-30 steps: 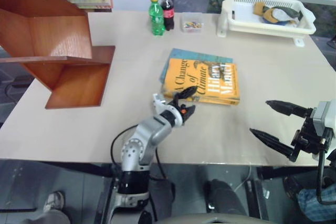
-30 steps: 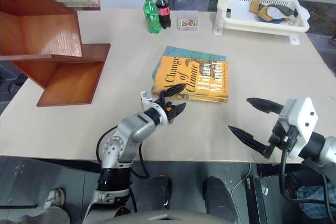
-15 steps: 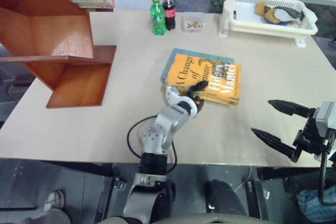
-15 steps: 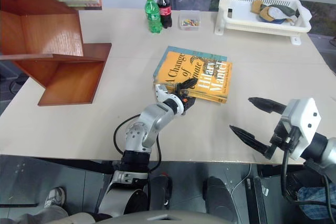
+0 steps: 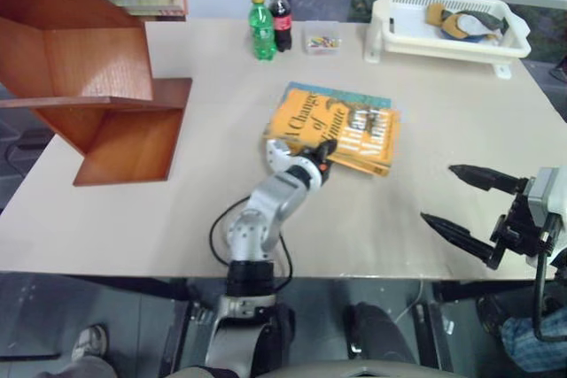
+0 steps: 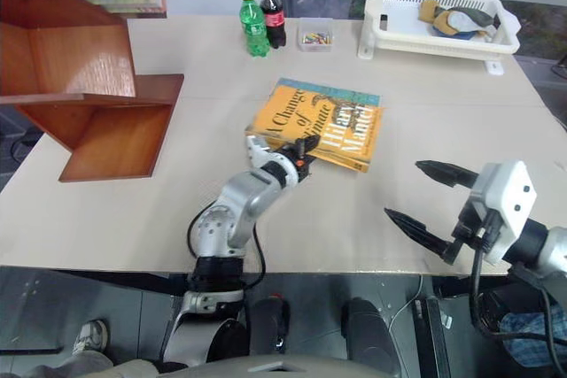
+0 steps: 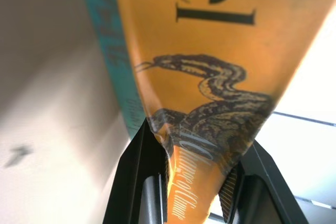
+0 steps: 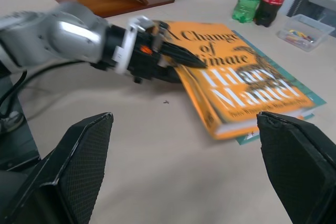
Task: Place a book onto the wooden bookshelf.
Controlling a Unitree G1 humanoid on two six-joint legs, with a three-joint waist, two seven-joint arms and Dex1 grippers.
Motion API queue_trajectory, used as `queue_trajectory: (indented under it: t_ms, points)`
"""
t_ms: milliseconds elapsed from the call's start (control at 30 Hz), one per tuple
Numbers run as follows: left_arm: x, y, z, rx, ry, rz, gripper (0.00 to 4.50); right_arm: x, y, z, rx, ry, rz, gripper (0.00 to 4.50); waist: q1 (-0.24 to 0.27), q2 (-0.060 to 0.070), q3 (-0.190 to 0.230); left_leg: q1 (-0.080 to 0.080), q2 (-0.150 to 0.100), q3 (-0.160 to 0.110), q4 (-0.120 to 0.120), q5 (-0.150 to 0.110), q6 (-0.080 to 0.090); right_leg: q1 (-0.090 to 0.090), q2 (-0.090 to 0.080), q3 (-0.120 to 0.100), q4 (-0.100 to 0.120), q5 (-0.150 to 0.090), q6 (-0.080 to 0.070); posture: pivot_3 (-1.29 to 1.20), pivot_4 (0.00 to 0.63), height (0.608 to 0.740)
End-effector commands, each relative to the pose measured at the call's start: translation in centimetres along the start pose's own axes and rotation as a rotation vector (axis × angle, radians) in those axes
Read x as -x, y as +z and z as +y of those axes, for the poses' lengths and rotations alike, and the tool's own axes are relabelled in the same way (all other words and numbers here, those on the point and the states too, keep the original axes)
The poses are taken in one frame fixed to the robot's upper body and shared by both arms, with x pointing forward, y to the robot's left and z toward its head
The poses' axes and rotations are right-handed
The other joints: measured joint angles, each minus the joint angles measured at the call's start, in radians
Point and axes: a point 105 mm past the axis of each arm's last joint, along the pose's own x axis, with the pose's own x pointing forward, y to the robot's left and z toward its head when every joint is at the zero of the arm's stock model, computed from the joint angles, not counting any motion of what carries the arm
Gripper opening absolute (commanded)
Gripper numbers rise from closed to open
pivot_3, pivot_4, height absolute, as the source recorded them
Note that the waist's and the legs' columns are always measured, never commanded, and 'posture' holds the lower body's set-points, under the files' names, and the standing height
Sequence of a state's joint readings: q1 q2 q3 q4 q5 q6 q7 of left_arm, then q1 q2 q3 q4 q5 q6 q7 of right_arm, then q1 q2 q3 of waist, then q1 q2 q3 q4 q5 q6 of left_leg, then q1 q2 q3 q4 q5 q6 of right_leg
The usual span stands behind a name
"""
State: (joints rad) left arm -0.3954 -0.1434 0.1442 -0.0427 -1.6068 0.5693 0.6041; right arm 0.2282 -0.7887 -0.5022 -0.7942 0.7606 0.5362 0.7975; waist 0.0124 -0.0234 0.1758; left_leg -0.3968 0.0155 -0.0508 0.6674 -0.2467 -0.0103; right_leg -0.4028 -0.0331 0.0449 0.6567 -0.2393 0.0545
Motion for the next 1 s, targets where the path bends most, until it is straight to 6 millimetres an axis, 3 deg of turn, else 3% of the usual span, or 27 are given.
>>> queue_trajectory:
  t_ms: [33,133,267,433,567,633,767,933,967,1000]
  points:
    - [1.9,0.6,0.9,-0.013,0.038,-0.018,0.67,-0.4,0.5,0.0,0.035,0.020,-0.026,4.50,0.002,0.000,0.000,0.000,0.000,0.000,0.000,0.000,0.000,0.000,0.000,0.000,0.000,0.000,0.000,0.00,0.150,0.740]
    - [3.4,1.3,0.3,-0.157,0.014,-0.022,0.67,-0.8,0.5,-0.1,0.034,0.035,-0.037,4.50,0.002,0.000,0.000,0.000,0.000,0.000,0.000,0.000,0.000,0.000,0.000,0.000,0.000,0.001,-0.001,0.00,0.150,0.740]
    - [6.4,3.5,-1.6,-0.677,-0.036,-0.082,0.67,-1.6,0.4,-0.2,0.028,0.065,-0.063,4.50,-0.003,-0.001,0.001,0.000,0.000,-0.001,-0.001,0.000,0.000,0.000,0.000,-0.001,0.000,0.000,-0.003,0.00,0.150,0.740]
    - [9.9,5.4,-5.2,-1.592,-0.069,-0.172,0.67,-2.8,0.4,-0.2,0.006,0.114,-0.102,4.50,-0.002,0.001,0.001,0.001,0.001,0.002,-0.002,0.000,0.000,0.000,0.000,0.000,-0.002,-0.001,-0.002,0.00,0.150,0.740]
    - [12.4,7.8,-9.3,-2.269,-0.044,-0.326,0.67,-3.8,0.6,-0.5,-0.012,0.155,-0.145,4.50,-0.002,0.002,0.003,0.000,0.002,0.003,-0.005,0.000,0.000,-0.003,0.000,0.001,-0.003,-0.001,-0.002,0.00,0.150,0.740]
    - [13.4,8.5,-11.2,-2.533,-0.028,-0.372,0.67,-4.4,0.6,-0.6,-0.017,0.178,-0.162,4.50,0.000,0.000,0.006,-0.002,0.003,0.004,-0.008,0.000,0.000,-0.006,0.000,0.002,-0.004,-0.001,-0.003,0.00,0.150,0.740]
    - [15.1,9.6,-13.4,-2.944,0.037,-0.366,0.67,-5.5,0.7,-0.7,-0.024,0.228,-0.189,4.50,0.000,0.000,0.006,-0.004,0.003,0.006,-0.017,0.000,0.000,-0.008,-0.001,0.002,-0.013,0.001,-0.001,0.00,0.150,0.740]
    - [16.5,10.0,-15.0,-3.117,0.054,-0.353,0.67,-6.6,0.7,-1.0,-0.019,0.277,-0.210,4.50,-0.002,0.001,0.007,-0.005,0.003,0.010,-0.024,-0.001,0.001,-0.012,-0.001,0.003,-0.016,0.002,0.000,0.00,0.150,0.740]
    - [16.8,10.2,-15.3,3.092,-0.068,0.335,0.67,-6.8,0.7,-1.0,-0.017,0.285,-0.215,4.50,-0.002,0.001,0.007,-0.006,0.004,0.010,-0.025,-0.002,0.002,-0.012,-0.001,0.003,-0.016,0.001,0.000,0.00,0.150,0.740]
    - [17.1,10.5,-15.6,3.071,-0.094,0.315,0.67,-7.0,0.8,-1.1,-0.017,0.292,-0.221,4.50,-0.002,0.001,0.007,-0.006,0.004,0.010,-0.025,-0.002,0.003,-0.012,-0.001,0.003,-0.016,0.001,0.000,0.00,0.150,0.740]
